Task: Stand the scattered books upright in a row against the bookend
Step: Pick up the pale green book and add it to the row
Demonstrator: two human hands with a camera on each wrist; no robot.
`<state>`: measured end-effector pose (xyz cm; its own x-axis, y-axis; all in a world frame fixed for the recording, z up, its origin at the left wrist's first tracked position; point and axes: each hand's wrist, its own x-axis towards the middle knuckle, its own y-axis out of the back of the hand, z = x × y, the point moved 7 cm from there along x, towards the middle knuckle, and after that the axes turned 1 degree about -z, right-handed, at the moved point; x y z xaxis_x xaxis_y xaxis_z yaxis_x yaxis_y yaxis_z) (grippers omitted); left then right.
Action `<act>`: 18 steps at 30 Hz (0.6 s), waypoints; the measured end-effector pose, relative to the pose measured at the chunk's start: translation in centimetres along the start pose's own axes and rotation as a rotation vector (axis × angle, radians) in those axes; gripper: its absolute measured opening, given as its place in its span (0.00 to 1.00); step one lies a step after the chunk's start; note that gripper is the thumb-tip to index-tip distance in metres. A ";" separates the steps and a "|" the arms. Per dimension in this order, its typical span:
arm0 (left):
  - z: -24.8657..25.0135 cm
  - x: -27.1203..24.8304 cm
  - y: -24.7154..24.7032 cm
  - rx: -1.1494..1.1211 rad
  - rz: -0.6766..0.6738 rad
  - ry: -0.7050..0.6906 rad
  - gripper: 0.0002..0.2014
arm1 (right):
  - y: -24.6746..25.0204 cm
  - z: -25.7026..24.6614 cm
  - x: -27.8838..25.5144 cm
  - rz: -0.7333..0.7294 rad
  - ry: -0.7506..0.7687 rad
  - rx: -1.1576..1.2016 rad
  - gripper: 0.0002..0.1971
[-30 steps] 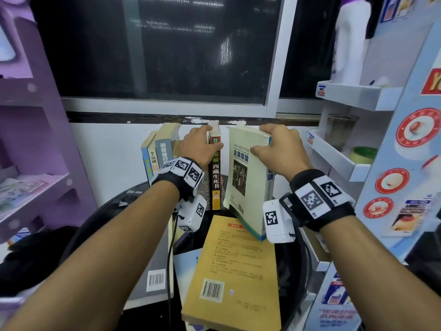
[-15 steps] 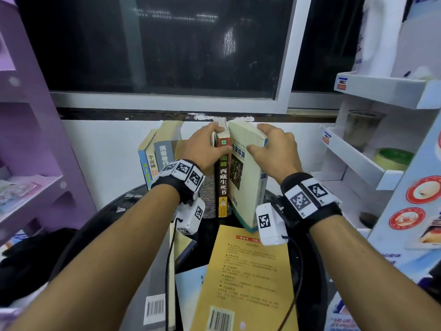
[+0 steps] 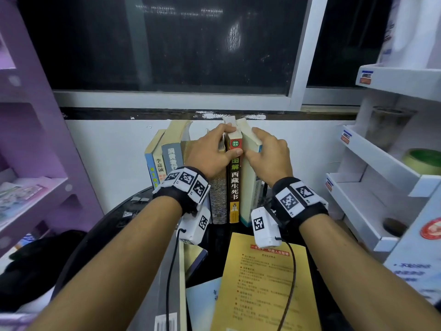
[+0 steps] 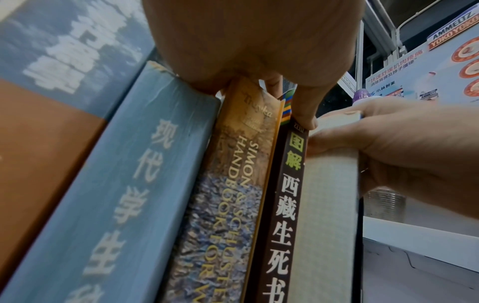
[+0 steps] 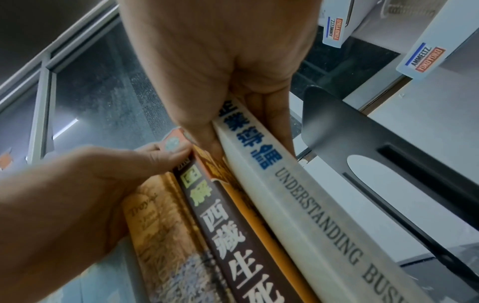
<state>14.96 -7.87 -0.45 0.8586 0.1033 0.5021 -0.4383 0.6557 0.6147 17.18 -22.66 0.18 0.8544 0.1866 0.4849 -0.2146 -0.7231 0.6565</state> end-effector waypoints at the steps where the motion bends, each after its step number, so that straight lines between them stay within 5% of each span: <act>1: 0.0 0.0 0.0 -0.002 -0.003 -0.004 0.23 | -0.2 0.0 0.0 -0.004 0.004 -0.005 0.23; 6: 0.0 -0.1 0.1 -0.012 0.000 -0.018 0.23 | -0.6 0.1 0.6 -0.033 0.006 -0.033 0.24; 13: 0.1 -0.3 0.1 -0.017 -0.010 -0.042 0.23 | -0.9 0.3 1.3 -0.309 0.022 -0.027 0.31; 18: 0.4 -0.5 0.1 -0.028 -0.005 -0.038 0.23 | -0.4 1.8 0.5 -0.443 0.036 0.037 0.53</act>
<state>14.41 -8.15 -0.40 0.8501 0.0715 0.5218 -0.4257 0.6766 0.6008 18.51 -23.48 -0.85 0.8431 0.5062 0.1816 0.1862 -0.5915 0.7845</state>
